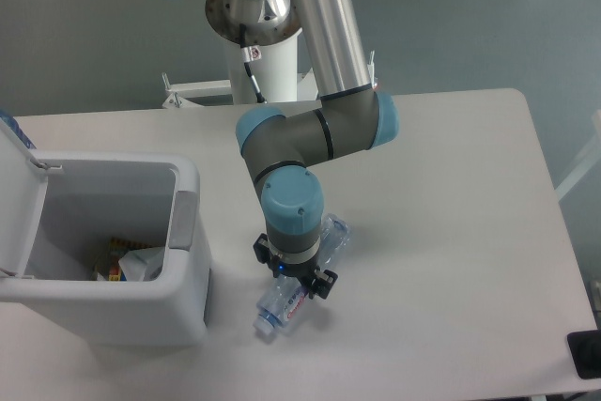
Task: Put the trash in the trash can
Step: 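Lower the gripper around the bottle's middle and close on it, then lift the bottle and carry it over the trash bin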
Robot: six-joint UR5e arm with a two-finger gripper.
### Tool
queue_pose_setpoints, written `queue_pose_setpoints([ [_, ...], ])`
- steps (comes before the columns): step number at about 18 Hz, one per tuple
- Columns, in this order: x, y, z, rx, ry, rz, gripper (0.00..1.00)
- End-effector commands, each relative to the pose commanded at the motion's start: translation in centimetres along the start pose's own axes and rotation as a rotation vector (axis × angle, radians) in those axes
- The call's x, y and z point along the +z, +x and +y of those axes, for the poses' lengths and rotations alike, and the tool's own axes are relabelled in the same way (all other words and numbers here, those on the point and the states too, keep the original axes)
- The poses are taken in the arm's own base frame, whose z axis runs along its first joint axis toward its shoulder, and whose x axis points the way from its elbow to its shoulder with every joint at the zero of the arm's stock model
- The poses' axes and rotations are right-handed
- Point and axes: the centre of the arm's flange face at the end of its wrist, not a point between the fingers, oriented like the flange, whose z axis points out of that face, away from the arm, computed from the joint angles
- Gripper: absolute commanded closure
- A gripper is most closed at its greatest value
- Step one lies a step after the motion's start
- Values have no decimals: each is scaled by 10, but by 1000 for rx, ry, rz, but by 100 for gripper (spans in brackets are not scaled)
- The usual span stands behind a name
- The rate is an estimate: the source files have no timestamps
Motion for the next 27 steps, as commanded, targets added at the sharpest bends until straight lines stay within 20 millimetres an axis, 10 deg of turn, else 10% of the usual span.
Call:
queue_pose_setpoints([
  [21,-19,-6,-4,-1,36,-42,42],
  [27,-112,-38,-12,-96,278,-106,42],
])
